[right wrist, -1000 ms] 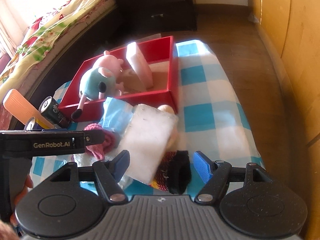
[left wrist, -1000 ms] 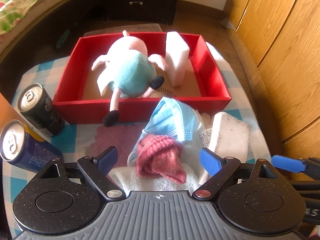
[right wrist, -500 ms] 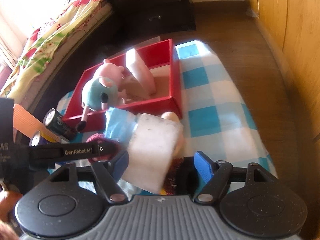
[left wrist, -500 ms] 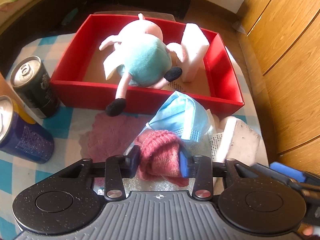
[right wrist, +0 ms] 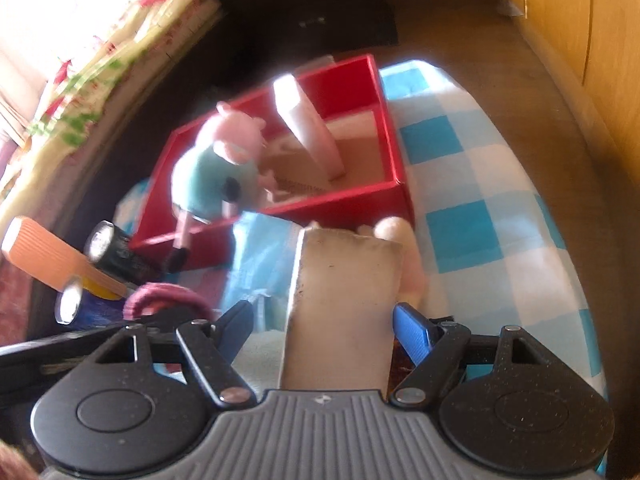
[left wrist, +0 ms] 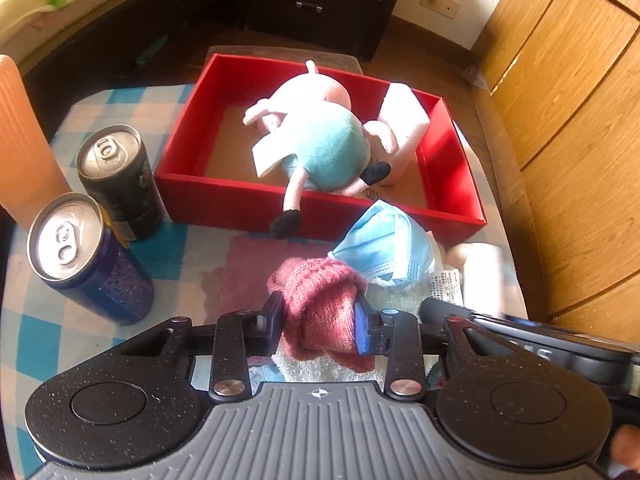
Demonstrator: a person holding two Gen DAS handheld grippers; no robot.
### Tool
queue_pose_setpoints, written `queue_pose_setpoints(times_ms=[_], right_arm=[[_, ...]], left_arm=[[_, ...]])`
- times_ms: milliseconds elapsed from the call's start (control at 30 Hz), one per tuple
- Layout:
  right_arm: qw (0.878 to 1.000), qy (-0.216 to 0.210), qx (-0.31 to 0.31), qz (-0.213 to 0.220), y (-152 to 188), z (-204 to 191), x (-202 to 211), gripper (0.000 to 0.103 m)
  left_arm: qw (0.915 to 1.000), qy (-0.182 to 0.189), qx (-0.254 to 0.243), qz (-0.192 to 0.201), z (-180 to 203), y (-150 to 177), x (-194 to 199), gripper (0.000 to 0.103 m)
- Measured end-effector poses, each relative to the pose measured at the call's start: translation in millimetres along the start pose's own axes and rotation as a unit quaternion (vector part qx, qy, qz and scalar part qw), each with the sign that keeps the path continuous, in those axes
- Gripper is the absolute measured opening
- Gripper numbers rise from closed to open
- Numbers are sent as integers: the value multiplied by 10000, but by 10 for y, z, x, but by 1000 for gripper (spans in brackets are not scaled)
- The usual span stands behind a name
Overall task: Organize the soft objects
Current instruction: 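Close left tool on the pink knit hat while right tool grasps the beige cylinder, then lift the knit hat with left tool while right tool carries the beige cylinder toward the red box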
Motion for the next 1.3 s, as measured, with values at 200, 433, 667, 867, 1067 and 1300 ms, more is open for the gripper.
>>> queue_pose_setpoints(times_ms=[200, 433, 667, 867, 1067, 1300], right_arm=[[9996, -261, -91, -21, 16, 59, 61, 27], [9990, -426, -111, -52, 35, 176, 143, 6], [9983, -437, 199, 338, -23, 139, 368, 4], [9976, -504, 287, 390, -40, 99, 440, 4], [9970, -526, 461, 323, 5, 44, 439, 4], [9964, -568, 513, 361, -7, 16, 457, 4]], left_arm=[[9999, 116, -26, 17, 59, -18, 20, 36], [9998, 171, -113, 29, 173, -41, 18, 37], [9997, 172, -150, 91, 214, -69, 49, 37], [9998, 123, -118, 120, 183, -87, 69, 37], [9998, 62, -179, 81, 181, -64, 89, 37], [9997, 48, -197, 151, 174, -76, 140, 37]])
Point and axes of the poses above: each gripper's, at about its wrist camera, not at the fingertips, and x roughly against the way its jaws point, z to its right, y to its underside, the point moved 5 cm from there along -x, roughly the way its jaws point, and after that the axes turned 1 degree about y, right-handed, at the moved point
